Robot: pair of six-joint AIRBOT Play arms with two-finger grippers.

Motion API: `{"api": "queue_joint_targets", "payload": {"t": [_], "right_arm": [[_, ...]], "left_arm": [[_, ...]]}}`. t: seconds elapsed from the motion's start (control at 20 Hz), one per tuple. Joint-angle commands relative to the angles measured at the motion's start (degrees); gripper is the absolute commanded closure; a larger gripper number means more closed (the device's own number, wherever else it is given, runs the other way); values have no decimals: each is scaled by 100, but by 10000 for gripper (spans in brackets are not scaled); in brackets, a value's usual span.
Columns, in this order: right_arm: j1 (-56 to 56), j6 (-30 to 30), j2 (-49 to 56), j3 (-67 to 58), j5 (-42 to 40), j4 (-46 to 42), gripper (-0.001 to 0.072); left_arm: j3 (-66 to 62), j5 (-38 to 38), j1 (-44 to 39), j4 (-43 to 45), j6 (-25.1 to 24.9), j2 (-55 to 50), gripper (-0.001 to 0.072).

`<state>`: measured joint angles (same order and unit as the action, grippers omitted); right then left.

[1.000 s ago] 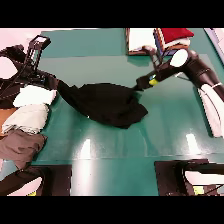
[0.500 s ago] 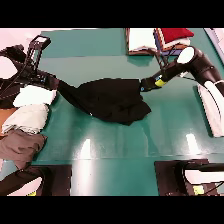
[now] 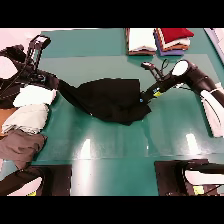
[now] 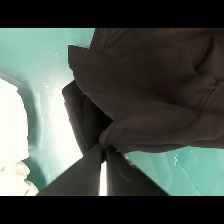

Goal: Fold the shirts.

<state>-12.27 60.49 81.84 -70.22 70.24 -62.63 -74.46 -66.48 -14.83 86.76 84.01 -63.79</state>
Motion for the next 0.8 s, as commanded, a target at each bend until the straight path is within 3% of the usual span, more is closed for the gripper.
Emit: {"api": "queue_joint_targets", "payload": {"t": [0.0,0.3,0.4,0.45,0.75], "right_arm": [[-442,-518,-11,44,-308,-144,152],[-741,-498,9,50,-739,-551,189],[-741,-501,52,55,-708,-544,623],[-741,-501,79,55,-715,-501,696],[-511,39,-723,-638,-708,-750,698]], "left_arm": [[0,2,-2,2,0,-2,685],[0,2,-2,2,2,-2,685],[0,2,-2,2,2,-2,685],[0,2,-2,2,2,-2,685],[-588,11,-2,140,72,334,685]]}}
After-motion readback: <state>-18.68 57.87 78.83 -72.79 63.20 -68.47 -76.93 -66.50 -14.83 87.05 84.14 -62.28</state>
